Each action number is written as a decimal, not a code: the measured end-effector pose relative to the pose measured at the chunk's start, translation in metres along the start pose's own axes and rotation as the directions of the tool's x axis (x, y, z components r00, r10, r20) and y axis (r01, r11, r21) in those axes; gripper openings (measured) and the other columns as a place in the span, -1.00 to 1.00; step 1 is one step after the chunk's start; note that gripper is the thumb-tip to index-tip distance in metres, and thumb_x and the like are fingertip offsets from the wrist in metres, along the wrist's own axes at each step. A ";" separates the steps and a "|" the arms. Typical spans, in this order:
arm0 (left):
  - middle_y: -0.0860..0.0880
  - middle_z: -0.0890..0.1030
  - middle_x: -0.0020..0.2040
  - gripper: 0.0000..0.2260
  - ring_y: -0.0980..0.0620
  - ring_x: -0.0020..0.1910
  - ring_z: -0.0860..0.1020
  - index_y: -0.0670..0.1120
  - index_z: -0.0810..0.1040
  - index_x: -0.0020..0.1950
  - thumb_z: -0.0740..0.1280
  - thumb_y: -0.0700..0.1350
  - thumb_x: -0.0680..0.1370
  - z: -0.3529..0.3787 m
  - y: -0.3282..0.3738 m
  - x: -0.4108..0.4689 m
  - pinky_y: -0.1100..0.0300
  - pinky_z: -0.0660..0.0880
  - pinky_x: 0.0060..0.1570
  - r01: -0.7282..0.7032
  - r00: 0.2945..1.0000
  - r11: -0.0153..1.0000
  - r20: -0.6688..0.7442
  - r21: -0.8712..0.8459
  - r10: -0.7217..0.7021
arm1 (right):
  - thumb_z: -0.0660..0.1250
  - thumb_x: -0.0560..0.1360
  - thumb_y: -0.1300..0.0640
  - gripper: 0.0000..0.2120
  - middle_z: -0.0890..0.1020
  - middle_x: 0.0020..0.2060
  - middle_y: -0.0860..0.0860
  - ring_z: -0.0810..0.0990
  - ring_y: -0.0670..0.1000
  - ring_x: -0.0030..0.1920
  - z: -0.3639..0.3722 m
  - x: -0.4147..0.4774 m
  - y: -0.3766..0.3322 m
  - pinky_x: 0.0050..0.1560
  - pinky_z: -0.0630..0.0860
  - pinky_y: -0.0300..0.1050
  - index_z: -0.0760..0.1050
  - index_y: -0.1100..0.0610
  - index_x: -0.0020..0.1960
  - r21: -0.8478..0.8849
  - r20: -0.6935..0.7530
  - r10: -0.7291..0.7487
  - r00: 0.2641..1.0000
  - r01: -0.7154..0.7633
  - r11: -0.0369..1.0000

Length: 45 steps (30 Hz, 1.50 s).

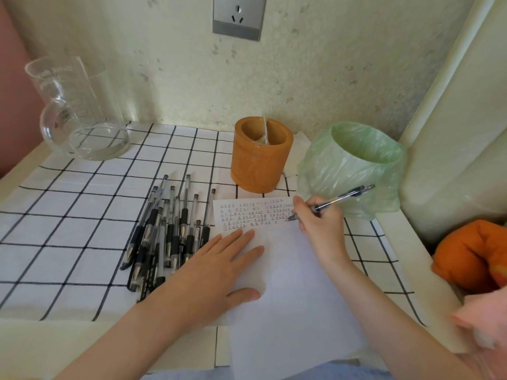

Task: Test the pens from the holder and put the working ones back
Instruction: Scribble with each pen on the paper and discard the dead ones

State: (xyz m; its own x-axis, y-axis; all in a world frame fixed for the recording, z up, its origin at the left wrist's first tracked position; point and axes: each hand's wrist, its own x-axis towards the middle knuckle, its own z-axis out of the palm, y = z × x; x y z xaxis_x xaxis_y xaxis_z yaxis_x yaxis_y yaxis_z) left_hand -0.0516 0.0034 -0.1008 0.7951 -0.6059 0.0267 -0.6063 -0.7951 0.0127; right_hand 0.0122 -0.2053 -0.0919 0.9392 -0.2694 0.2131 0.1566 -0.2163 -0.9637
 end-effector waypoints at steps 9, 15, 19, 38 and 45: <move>-0.03 0.37 0.41 -0.38 -0.03 0.38 0.36 0.04 0.32 0.41 -0.22 0.31 0.54 0.001 0.000 0.000 -0.06 0.25 0.26 0.006 1.000 1.000 0.007 -0.002 -0.006 | 0.32 0.46 0.29 -0.61 0.22 -0.52 0.02 0.25 -0.07 -0.42 0.016 0.001 0.002 -0.39 0.20 -0.22 0.20 0.21 -0.44 -0.175 0.029 -0.087 0.996 0.091 0.980; -0.03 0.41 0.39 -0.39 -0.02 0.35 0.39 0.04 0.34 0.39 -0.21 0.29 0.55 -0.001 0.001 0.000 -0.07 0.26 0.23 0.009 1.000 1.000 0.028 0.010 -0.009 | 0.32 0.46 0.31 -0.60 0.21 -0.53 -0.06 0.18 -0.12 -0.44 0.017 0.000 0.002 -0.40 0.18 -0.26 0.19 0.12 -0.43 -0.174 0.030 -0.112 0.993 0.115 0.978; -0.01 0.25 0.47 -0.36 -0.01 0.45 0.22 0.07 0.23 0.45 -0.25 0.33 0.51 -0.003 0.000 0.000 -0.09 0.10 0.33 0.004 0.999 1.000 0.047 -0.018 -0.003 | 0.32 0.47 0.30 -0.59 0.20 -0.54 -0.10 0.19 -0.09 -0.43 0.017 0.000 0.003 -0.40 0.18 -0.25 0.18 0.11 -0.43 -0.181 0.038 -0.113 0.993 0.118 0.976; -0.02 0.35 0.42 -0.41 -0.01 0.39 0.32 0.05 0.26 0.42 -0.18 0.31 0.54 0.003 0.000 -0.001 -0.09 0.23 0.26 0.002 1.000 1.000 -0.018 0.020 -0.001 | 0.31 0.45 0.30 -0.56 0.22 -0.60 -0.09 0.19 -0.06 -0.42 0.017 -0.001 0.000 -0.39 0.17 -0.17 0.14 0.07 -0.44 -0.206 0.046 -0.103 0.994 0.110 0.972; -0.02 0.38 0.40 -0.41 -0.01 0.37 0.36 0.04 0.29 0.41 -0.18 0.30 0.55 0.002 0.000 -0.001 -0.05 0.26 0.25 -0.004 1.000 1.000 -0.029 0.028 0.005 | 0.33 0.45 0.29 -0.57 0.21 -0.60 -0.09 0.21 -0.06 -0.42 0.017 0.000 0.000 -0.39 0.18 -0.18 0.16 0.09 -0.45 -0.206 0.054 -0.099 0.994 0.108 0.973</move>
State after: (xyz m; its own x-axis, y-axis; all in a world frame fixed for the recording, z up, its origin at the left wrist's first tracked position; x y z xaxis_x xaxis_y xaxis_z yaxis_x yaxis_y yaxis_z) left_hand -0.0522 0.0033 -0.1032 0.7915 -0.6086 0.0562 -0.6087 -0.7932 -0.0157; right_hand 0.0170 -0.1897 -0.0947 0.9342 -0.1956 0.2983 0.1908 -0.4326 -0.8812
